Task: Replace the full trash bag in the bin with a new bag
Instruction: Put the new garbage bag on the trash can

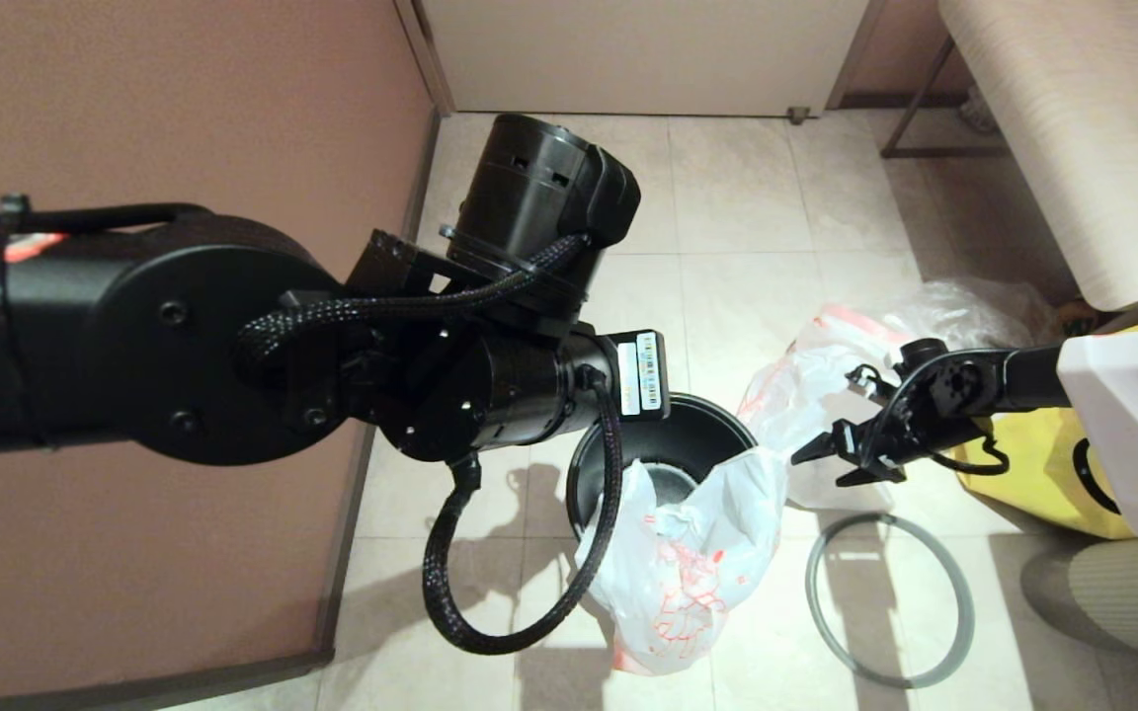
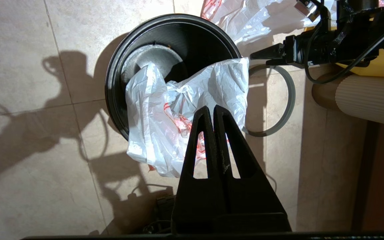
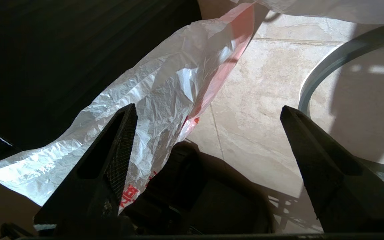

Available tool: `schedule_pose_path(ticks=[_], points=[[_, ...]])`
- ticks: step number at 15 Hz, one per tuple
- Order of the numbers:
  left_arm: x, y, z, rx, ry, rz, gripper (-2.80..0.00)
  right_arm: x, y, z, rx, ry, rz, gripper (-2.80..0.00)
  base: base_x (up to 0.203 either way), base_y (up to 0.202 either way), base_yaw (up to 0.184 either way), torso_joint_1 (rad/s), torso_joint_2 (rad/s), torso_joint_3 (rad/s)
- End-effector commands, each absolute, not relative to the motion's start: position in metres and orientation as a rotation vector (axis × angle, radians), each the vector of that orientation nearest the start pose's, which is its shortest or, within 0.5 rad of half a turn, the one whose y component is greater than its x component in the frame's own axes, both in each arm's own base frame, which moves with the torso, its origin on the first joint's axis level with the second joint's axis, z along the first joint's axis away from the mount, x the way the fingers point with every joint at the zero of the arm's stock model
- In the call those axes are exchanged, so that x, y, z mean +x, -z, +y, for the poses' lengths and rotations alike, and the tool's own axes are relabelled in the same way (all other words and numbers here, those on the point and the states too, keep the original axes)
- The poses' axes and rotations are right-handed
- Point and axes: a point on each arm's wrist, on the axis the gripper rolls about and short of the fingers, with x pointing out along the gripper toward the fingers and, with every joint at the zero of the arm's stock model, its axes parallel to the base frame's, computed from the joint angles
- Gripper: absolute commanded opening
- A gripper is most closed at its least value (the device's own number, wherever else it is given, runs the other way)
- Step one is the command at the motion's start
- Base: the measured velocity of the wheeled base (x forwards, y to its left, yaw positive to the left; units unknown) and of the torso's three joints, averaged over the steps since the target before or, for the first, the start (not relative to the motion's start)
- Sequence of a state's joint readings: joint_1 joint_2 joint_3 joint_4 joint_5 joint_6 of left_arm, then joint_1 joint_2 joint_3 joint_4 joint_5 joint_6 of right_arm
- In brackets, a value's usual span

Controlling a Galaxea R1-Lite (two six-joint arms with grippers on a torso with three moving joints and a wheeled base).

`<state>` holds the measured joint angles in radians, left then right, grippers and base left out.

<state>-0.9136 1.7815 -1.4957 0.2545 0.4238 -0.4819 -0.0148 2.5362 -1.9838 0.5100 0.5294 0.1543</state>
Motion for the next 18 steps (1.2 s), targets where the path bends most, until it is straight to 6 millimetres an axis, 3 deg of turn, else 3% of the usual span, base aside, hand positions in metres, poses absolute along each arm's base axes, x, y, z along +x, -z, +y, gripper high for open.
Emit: schedule_pose_path(ticks=[1,9,14,18], points=[[0.214,-0.264,-0.262,-0.126,0.355,0.528,-2.8,0.484,-0.054,0.007,0.425,-0.391,1.077,0.0,0.0,0.0,0.0,0.0,0.0,0.0],[0.207,-0.28,-0.252,-0.156,0.361,0.49,-2.8,0.488,-0.053,0.011,0.4,-0.388,1.042,0.0,0.0,0.0,0.0,0.0,0.0,0.0],[0.209,-0.286,-0.247,-0.166,0.369,0.439,-2.8,0.494,-0.045,0.025,0.362,-0.39,1.011,0.0,0.0,0.0,0.0,0.0,0.0,0.0],[0.203,-0.293,-0.238,-0.181,0.372,0.42,-2.8,0.479,-0.05,0.027,0.272,-0.389,1.121,0.0,0.0,0.0,0.0,0.0,0.0,0.0]])
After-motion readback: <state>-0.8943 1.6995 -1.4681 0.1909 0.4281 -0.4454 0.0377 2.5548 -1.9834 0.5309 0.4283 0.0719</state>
